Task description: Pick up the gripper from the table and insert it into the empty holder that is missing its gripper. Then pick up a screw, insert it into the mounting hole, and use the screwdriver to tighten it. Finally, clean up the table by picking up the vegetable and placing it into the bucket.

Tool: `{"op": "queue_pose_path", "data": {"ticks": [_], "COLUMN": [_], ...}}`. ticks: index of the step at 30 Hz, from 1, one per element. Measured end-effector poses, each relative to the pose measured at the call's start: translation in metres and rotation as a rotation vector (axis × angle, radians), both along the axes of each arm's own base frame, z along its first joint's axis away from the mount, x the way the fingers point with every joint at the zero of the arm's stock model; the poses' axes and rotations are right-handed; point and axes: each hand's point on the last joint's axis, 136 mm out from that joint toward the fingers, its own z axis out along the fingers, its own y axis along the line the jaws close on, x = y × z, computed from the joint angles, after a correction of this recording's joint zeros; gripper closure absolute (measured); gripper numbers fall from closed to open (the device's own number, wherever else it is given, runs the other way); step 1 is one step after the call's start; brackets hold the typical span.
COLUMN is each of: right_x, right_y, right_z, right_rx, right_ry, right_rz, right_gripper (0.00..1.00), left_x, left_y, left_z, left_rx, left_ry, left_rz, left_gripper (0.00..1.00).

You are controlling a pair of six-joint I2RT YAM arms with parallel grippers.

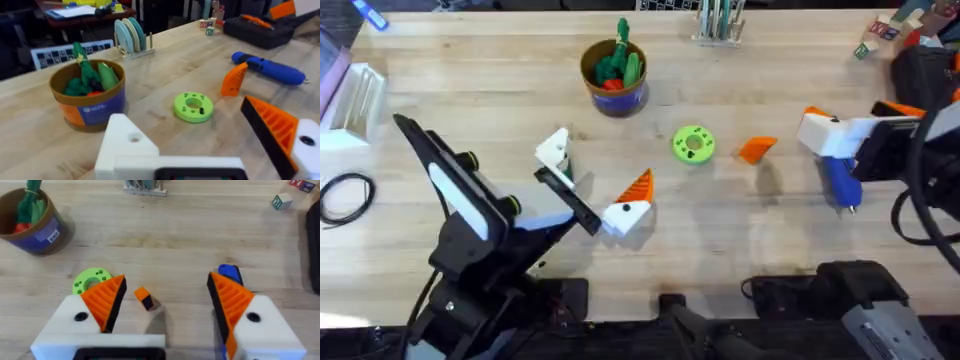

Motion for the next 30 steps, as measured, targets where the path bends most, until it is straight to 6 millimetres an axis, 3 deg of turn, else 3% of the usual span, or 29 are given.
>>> {"op": "queue_pose_path", "data": {"ticks": [10,19,23,30], "right_x": [0.005,0.018,0.017,0.032], "right_y": [0.001,0.023,0.032,0.042], "right_z": [0.003,-0.057,-0.069,-0.094], "right_rx": [0.002,-0.020,-0.097,-0.179], "right_ry": [-0.011,0.348,0.521,0.659], "right_rz": [0.004,0.159,0.268,0.397], "right_gripper": [0.009,0.009,0.010,0.033], "left_x": [0.000,0.000,0.000,0.000], "left_y": [0.000,0.000,0.000,0.000], "left_z": [0.000,0.000,0.000,0.000], "left_rx": [-0.106,-0.108,-0.108,-0.108], "left_ry": [0.101,0.103,0.103,0.103], "left_rz": [0.008,0.009,0.009,0.009], "left_gripper": [0.007,0.008,0.008,0.008]}}
